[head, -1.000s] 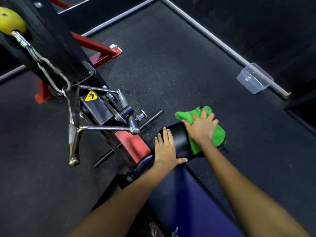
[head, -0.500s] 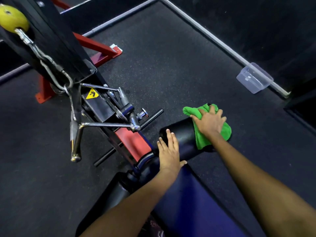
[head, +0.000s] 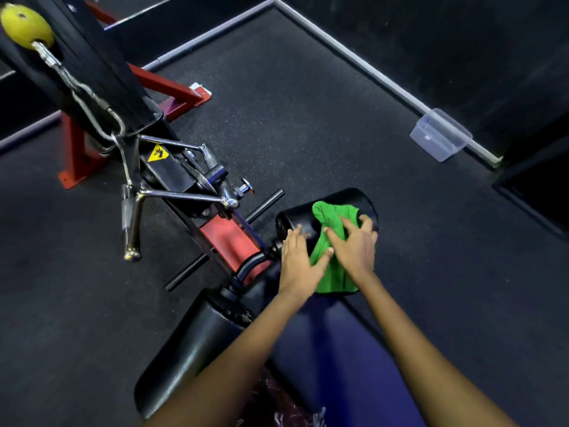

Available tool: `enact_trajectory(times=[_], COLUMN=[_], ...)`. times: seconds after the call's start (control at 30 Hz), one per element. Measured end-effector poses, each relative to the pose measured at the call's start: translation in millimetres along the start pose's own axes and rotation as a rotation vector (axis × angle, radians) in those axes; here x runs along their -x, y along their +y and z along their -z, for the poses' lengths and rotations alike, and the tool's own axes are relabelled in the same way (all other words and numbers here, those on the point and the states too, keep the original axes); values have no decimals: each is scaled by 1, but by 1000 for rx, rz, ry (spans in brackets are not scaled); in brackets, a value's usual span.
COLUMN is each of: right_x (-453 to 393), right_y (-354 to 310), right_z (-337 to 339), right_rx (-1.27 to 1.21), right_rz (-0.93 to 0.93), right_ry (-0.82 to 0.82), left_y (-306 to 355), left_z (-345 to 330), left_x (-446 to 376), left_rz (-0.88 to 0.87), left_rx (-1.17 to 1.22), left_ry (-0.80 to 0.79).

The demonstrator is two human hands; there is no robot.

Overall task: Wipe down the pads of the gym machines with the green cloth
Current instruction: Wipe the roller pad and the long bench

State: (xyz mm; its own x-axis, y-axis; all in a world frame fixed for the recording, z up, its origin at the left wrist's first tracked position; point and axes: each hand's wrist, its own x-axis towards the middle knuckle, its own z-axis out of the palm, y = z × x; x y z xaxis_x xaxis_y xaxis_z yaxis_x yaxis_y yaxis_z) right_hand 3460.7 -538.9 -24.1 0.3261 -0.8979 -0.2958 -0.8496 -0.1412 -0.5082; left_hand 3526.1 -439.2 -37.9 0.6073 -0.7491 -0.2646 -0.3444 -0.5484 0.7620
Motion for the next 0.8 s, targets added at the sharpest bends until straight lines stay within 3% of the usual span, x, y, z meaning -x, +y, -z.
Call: enact_trajectory(times=[0.1, 0.23, 0.3, 0.37, 0.43, 0.53, 0.6, 0.8], right_x=[36, 76, 90, 101, 106, 124, 137, 158], right_y=[-1, -2, 3, 14, 29, 51, 65, 92], right_z=[-10, -25, -28, -26, -23, -17, -18, -52], right_rx=[-153, -300, -377, -486, -606, -927, -972, -644], right_rz=[0, -15, -6, -93, -306, -482, -489, -297], right_ry=[-32, -84, -51, 6, -48, -528, -727, -445], left_y=[0, -12, -20, -32, -41, -47, -54, -106], left_z=[11, 26, 31, 33, 33, 28, 20, -2], left_x=[9, 40, 58, 73, 83, 101, 109, 144], left_rz=[220, 469, 504, 517, 527, 549, 568, 617], left_rx=[462, 923, 1008, 999, 1015, 1062, 1004, 467], left_ry=[95, -239, -308, -270, -242, -208, -167, 37])
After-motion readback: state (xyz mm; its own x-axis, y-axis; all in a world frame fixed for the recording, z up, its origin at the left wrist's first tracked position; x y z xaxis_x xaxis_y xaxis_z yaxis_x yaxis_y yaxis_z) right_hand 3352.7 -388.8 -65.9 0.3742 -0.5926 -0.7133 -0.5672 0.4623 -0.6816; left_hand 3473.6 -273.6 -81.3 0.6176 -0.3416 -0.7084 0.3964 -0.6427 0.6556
